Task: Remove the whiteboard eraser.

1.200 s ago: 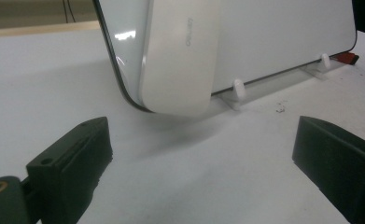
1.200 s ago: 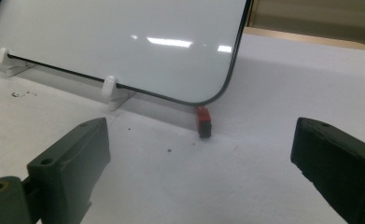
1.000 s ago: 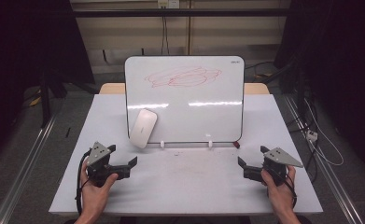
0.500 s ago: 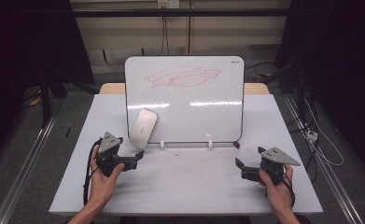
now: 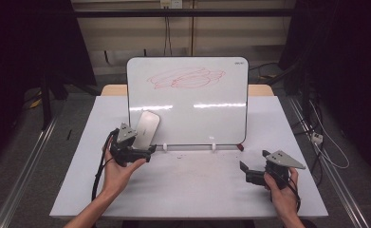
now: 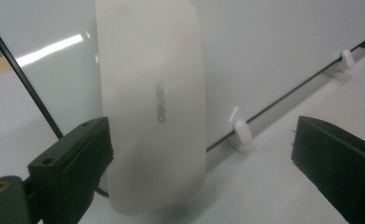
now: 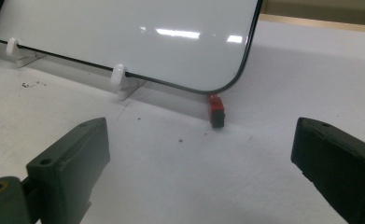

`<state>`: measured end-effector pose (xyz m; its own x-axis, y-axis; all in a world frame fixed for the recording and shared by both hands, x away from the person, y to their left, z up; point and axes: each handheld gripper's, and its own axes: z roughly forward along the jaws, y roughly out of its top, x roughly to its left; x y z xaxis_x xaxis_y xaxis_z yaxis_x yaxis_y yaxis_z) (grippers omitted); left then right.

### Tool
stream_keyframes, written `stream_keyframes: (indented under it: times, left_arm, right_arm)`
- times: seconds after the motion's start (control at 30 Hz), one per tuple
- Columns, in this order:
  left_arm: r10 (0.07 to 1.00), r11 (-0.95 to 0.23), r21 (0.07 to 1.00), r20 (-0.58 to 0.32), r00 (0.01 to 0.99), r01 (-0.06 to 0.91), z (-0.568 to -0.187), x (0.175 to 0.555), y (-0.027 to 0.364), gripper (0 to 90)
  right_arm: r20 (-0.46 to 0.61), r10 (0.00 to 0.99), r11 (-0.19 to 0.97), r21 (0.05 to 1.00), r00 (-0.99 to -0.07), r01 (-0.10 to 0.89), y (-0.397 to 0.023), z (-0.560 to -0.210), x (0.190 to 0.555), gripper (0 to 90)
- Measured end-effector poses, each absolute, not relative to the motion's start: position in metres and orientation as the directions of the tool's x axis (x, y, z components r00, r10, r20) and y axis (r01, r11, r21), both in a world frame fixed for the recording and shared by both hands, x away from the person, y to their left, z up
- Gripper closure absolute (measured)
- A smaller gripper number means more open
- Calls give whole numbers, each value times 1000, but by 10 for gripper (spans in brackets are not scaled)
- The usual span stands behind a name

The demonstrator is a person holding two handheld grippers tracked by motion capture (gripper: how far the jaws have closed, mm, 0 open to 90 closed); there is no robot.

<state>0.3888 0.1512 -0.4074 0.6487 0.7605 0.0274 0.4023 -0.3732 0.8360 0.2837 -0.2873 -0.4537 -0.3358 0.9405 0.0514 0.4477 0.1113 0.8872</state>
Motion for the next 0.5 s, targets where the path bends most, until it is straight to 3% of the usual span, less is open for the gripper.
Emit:
stream_keyframes:
  times: [0.5]
  left_arm:
    - [795, -429, 811, 131, 592, 398, -403, 413, 137, 103]
  right_arm:
    - [47, 942, 115, 885, -333, 451, -288, -454, 283, 47]
